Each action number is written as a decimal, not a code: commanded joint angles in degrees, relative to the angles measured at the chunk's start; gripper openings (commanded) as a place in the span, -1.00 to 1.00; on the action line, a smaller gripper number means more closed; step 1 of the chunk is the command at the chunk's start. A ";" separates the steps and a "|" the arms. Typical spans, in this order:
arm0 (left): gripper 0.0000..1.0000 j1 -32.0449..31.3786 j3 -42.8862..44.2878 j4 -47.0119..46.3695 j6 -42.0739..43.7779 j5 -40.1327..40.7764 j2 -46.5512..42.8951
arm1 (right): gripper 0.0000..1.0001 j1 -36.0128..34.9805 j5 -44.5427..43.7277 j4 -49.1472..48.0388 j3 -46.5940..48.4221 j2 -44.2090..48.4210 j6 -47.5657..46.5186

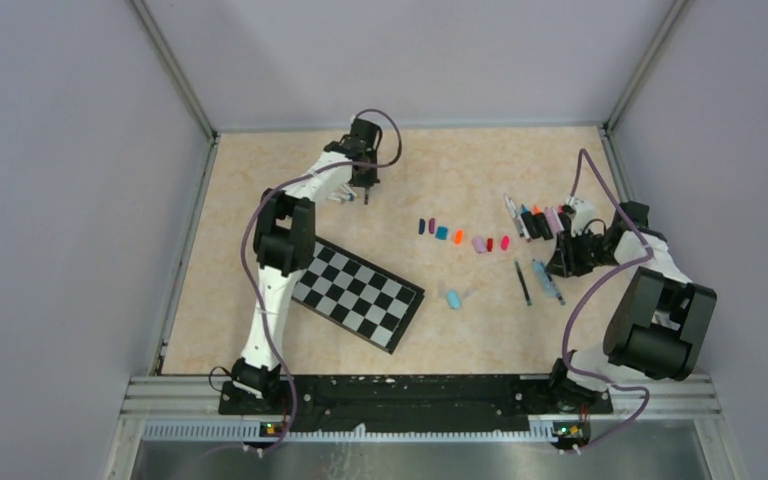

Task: Open the pen caps
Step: Pick up the pen from the center of the board.

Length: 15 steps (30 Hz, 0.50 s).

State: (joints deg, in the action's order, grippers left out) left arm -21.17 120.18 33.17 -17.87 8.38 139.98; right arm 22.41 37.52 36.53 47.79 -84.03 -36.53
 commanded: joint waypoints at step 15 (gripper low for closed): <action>-1.00 -0.71 -35.34 -25.36 1.85 -28.84 -32.21 | -0.35 0.48 14.76 -2.03 -1.35 17.24 -3.82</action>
State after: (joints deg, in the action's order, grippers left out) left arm -21.74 93.67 21.10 -16.08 -9.06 118.91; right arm 22.41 43.59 36.34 47.33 -72.84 -38.61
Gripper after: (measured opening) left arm 0.019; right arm 0.319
